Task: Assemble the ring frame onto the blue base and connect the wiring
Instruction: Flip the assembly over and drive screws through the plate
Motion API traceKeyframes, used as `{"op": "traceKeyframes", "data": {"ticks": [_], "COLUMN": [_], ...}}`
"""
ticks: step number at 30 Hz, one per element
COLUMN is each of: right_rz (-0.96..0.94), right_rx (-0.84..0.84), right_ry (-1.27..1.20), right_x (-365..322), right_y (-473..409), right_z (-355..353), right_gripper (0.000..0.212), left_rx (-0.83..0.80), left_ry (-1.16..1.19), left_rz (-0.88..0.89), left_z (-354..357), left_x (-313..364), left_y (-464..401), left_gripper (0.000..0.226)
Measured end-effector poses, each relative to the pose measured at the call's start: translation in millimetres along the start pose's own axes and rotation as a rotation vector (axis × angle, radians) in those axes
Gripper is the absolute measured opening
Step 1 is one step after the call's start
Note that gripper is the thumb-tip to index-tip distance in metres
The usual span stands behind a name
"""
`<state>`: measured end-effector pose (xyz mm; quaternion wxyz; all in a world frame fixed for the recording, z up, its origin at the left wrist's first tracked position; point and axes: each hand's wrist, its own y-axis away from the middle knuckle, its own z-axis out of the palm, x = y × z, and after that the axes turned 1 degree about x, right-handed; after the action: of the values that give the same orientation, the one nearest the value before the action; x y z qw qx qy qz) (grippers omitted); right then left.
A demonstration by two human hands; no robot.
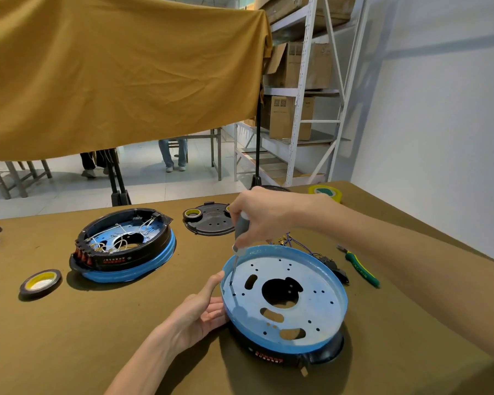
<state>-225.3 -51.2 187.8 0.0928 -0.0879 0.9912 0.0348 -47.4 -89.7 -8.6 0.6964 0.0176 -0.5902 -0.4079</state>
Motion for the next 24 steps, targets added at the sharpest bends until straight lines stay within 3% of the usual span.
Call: {"op": "traceKeyframes", "data": {"ticks": [6,9,14,18,20,24], "right_rz": [0.007,0.039,0.265,0.558,0.664,0.683], "right_rx": [0.0,0.031,0.381,0.46,0.523,0.599], "right_ry": [-0.006,-0.09,-0.656,-1.008,-0.95,-0.53], "right_x": [-4.8,8.8,57.6,94.7,110.2,125.5], "right_y": [-2.9,10.2,39.8,59.3,68.9,89.8], "right_z": [-2.7,-5.1,2.9,49.8,79.0,137.2], "right_gripper": [0.026,0.025,0.023,0.029,0.024,0.029], "left_rx": [-0.003,0.026,0.155,0.277,0.303,0.321], "left_ry": [0.03,0.067,0.132,0.159,0.172,0.148], "left_rz": [-0.015,0.016,0.111,0.161,0.191,0.236], "left_z": [4.6,-0.4,-16.2,-28.1,-31.4,-31.0], "left_x": [0.1,-1.4,6.6,11.8,12.9,10.9], "left_y": [-0.6,-3.3,-6.1,-5.2,-4.9,-10.0], "left_gripper": [0.062,0.068,0.076,0.065,0.061,0.072]}}
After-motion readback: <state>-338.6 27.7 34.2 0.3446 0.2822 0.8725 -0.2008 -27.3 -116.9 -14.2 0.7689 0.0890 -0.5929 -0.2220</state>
